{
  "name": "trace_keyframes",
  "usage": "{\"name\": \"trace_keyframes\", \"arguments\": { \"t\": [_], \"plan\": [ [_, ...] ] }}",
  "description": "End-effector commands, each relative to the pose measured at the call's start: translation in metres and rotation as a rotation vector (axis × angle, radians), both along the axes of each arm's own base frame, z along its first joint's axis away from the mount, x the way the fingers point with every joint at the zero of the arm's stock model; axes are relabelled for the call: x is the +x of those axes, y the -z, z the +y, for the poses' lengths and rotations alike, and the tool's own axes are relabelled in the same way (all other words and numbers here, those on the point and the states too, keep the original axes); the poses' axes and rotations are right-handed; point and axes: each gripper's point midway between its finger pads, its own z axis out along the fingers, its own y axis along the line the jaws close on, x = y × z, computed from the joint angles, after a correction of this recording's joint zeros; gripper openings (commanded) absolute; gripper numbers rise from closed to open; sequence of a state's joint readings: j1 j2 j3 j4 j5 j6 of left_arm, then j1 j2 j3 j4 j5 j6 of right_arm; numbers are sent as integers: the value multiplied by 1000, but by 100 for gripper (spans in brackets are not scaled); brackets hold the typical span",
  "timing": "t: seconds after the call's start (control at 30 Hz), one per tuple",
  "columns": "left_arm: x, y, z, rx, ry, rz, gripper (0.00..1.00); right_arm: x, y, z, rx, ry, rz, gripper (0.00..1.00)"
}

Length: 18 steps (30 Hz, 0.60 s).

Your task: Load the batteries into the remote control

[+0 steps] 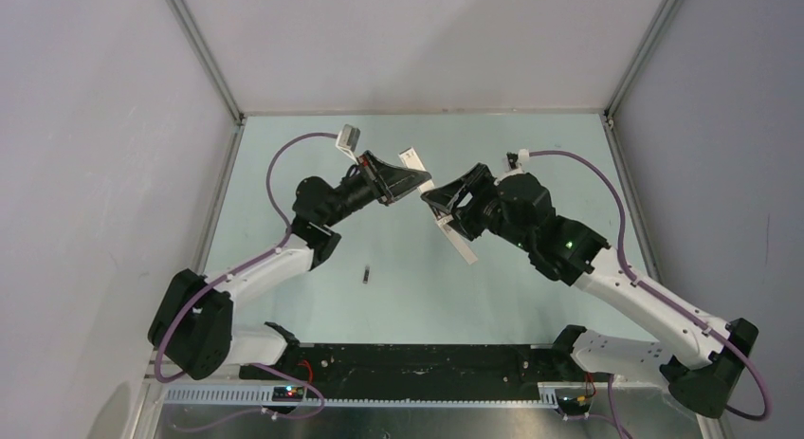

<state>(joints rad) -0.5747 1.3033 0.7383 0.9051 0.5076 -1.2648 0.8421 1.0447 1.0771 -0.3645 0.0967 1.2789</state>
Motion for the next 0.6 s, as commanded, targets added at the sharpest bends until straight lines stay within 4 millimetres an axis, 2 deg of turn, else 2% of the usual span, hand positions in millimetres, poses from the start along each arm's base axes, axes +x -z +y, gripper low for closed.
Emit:
{"name": "trace_keyframes", "arguments": {
  "t": [0.0,0.33,0.57],
  "plan": [
    [-7,-18,6,-25,-21,-76,0,0,-22,1,64,-6,-65,64],
    [-7,-27,8,-46,-33,-71,0,-3,-23,3,62,-29,-101,50],
    [-8,-35,9,-68,-30,-60,0,-5,-20,8,46,-66,-109,48]
  ]
}}
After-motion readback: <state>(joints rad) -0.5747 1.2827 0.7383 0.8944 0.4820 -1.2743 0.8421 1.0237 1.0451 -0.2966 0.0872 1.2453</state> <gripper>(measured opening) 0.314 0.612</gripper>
